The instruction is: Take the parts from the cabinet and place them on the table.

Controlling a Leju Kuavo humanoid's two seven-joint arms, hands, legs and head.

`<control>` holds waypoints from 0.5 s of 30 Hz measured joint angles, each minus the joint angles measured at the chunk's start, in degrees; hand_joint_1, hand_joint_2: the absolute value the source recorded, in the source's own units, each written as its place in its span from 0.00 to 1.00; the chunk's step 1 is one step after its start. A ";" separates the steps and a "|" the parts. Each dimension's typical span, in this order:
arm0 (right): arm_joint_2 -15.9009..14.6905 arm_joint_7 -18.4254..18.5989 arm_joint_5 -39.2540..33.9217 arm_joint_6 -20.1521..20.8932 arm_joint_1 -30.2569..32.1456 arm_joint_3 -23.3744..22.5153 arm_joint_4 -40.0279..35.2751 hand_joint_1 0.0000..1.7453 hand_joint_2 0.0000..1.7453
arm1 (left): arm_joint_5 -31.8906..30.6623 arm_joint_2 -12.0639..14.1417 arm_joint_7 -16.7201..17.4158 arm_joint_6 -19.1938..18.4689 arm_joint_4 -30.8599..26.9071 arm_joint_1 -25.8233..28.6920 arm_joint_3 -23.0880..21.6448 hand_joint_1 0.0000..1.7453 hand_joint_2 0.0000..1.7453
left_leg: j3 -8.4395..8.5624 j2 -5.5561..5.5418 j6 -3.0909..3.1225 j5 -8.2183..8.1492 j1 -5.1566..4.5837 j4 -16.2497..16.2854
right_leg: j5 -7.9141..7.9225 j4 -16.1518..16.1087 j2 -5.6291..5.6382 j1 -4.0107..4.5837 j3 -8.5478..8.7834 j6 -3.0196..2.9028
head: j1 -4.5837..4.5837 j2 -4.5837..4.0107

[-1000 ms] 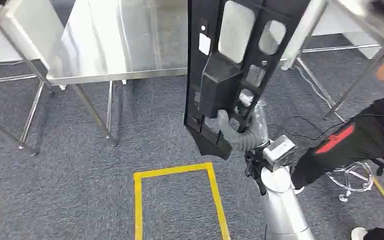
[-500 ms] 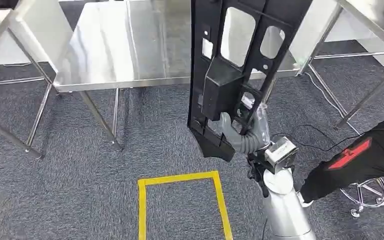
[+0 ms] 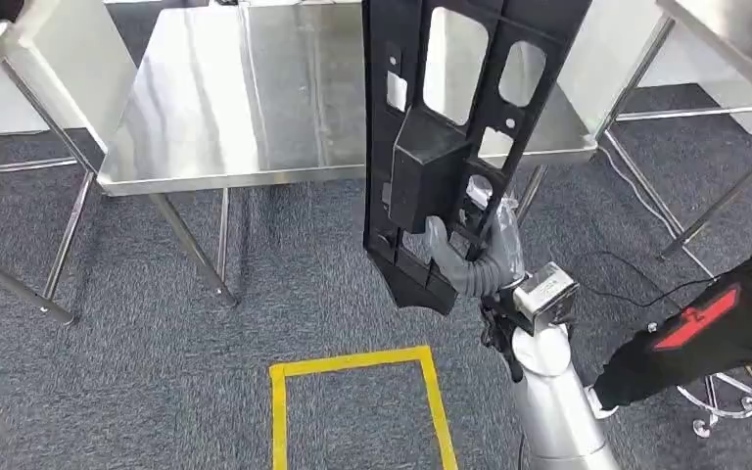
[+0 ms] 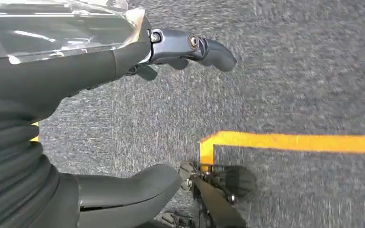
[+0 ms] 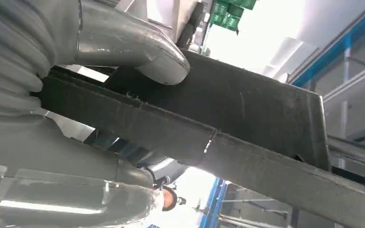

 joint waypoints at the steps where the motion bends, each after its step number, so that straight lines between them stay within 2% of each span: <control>1: 0.00 0.00 0.00 0.00 0.00 0.00 0.00 1.00 1.00 | 0.00 0.00 0.00 0.00 0.00 0.00 0.00 0.00 1.00 | 0.00 0.00 0.00 0.00 0.00 0.00 | 0.00 0.00 0.00 0.00 0.00 0.00 | 0.00 0.00; 4: 0.00 0.00 0.02 0.00 -0.02 0.00 0.00 1.00 1.00 | 0.00 0.00 0.00 0.00 0.00 -0.01 0.00 0.00 1.00 | 0.21 -0.03 0.03 0.06 0.02 -0.07 | -0.10 0.06 0.01 0.04 -0.08 0.02 | 0.00 0.00; 5: -0.07 0.02 0.06 0.00 -0.02 -0.02 0.02 1.00 1.00 | 0.00 -0.09 0.00 0.02 0.00 0.02 -0.02 0.00 1.00 | 0.83 0.04 0.27 0.01 0.27 -0.55 | -0.87 0.70 -0.02 -0.21 -0.57 -0.06 | 0.02 0.00; 6: -0.07 0.02 0.04 0.02 -0.26 -0.02 0.02 1.00 1.00 | -0.02 -0.09 -0.04 0.04 0.00 -0.08 0.00 0.00 1.00 | 1.34 -0.01 0.55 -0.16 0.15 -0.65 | -1.48 2.66 0.00 -0.22 -1.23 -0.17 | 0.07 0.00; 7: -0.09 0.20 0.04 0.06 -0.21 0.07 0.46 1.00 1.00 | -0.11 -0.13 -0.11 0.07 -0.02 -0.23 0.00 0.00 1.00 | 2.24 -0.43 1.25 -1.53 -0.32 -0.60 | -5.56 17.42 0.02 -0.22 -12.45 -0.11 | 0.42 0.00; 8: -0.28 0.24 0.04 0.07 -0.23 0.07 0.59 1.00 1.00 | -0.18 -0.24 -0.26 0.07 -0.02 -0.09 0.00 0.00 1.00 | 3.26 -0.70 1.15 -2.30 -0.49 -0.58 | -1.60 11.83 0.01 -0.21 -11.22 0.75 | 0.42 0.00; 9: -0.28 0.24 0.04 0.07 -0.24 0.07 0.61 1.00 1.00 | -0.17 -0.28 -0.37 0.07 -0.02 -0.09 0.00 0.00 1.00 | 3.96 -0.75 1.07 -2.72 -0.55 -0.58 | 1.18 7.21 0.00 -0.21 -9.65 1.12 | 0.39 0.00; 10: -0.28 0.24 0.04 0.09 -0.26 0.09 0.63 1.00 1.00 | -0.17 -0.31 -0.46 0.07 -0.02 -0.11 0.00 0.00 1.00 | 4.43 -0.79 1.00 -3.07 -0.61 -0.59 | 3.25 3.79 0.00 -0.20 -8.43 1.45 | 0.44 0.00; 11: -0.37 0.22 -0.02 0.09 -0.24 0.07 0.87 1.00 1.00 | -0.26 -0.35 -0.63 0.07 0.04 -0.11 0.00 0.00 1.00 | 5.16 -0.91 0.65 -3.70 -0.74 -0.49 | 4.09 0.62 -0.22 0.16 -8.13 0.28 | 0.13 0.00; 12: -0.37 0.22 -0.02 0.09 -0.40 0.09 0.92 1.00 1.00 | -0.26 -0.33 -0.72 0.07 0.04 -0.16 0.00 0.00 1.00 | 4.64 -0.92 0.47 -3.76 -0.74 -0.55 | 3.31 0.32 -0.31 0.43 -8.14 -0.52 | 0.31 0.00; 13: -0.37 0.22 -0.02 0.09 -0.41 0.09 0.92 1.00 1.00 | -0.26 -0.35 -0.74 0.07 0.02 -0.24 0.00 0.00 1.00 | 4.45 -0.85 0.21 -3.94 -0.78 -0.56 | 3.94 0.43 -0.26 0.58 -7.55 -0.79 | 0.37 0.00; 14: -0.33 0.26 0.02 0.09 -0.22 0.11 0.94 1.00 1.00 | -0.31 -0.33 -0.72 0.07 0.02 -0.24 0.00 0.00 1.00 | 4.82 -0.83 -0.05 -3.97 -0.84 -0.26 | 4.72 0.20 -0.22 0.50 -7.75 -1.26 | 0.31 0.00; 15: -0.44 0.28 0.02 0.11 -0.22 0.09 0.96 1.00 1.00 | -0.35 -0.41 -0.74 0.07 0.02 -0.04 0.00 0.00 1.00 | 4.88 -0.85 -0.10 -3.96 -0.86 -0.08 | 4.80 0.19 -0.17 0.45 -7.43 -1.45 | 0.41 0.00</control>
